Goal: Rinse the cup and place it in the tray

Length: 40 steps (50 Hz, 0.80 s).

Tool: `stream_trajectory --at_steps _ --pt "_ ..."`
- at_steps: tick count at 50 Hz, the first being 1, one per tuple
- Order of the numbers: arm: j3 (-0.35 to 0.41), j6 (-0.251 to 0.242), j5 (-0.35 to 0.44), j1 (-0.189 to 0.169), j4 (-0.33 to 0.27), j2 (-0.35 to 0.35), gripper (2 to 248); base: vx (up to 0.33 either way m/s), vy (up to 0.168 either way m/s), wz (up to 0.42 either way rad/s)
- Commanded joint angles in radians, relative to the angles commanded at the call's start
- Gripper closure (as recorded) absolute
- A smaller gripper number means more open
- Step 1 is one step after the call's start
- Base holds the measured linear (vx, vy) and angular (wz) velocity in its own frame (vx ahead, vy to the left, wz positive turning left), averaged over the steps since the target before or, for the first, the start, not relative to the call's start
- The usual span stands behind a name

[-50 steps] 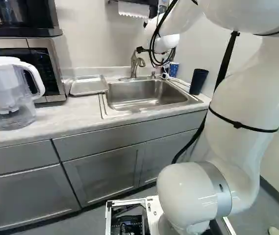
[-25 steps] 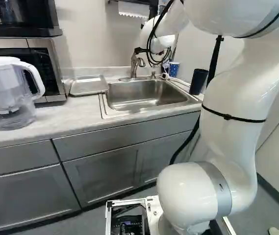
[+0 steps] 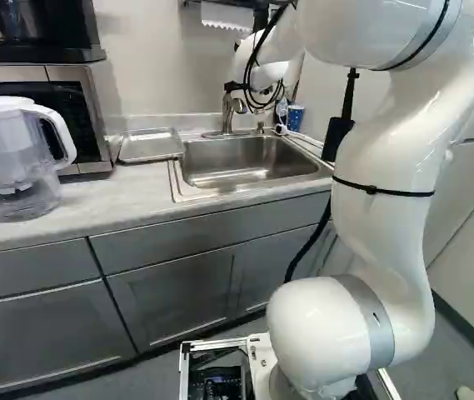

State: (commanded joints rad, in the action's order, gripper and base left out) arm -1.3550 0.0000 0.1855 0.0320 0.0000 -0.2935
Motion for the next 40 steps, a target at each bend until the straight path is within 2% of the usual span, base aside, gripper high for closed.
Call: stream_trajectory --at_steps 40 --pt "-0.023 0.000 0.000 0.000 0.000 -0.020 3 0.000 0.000 0.000"
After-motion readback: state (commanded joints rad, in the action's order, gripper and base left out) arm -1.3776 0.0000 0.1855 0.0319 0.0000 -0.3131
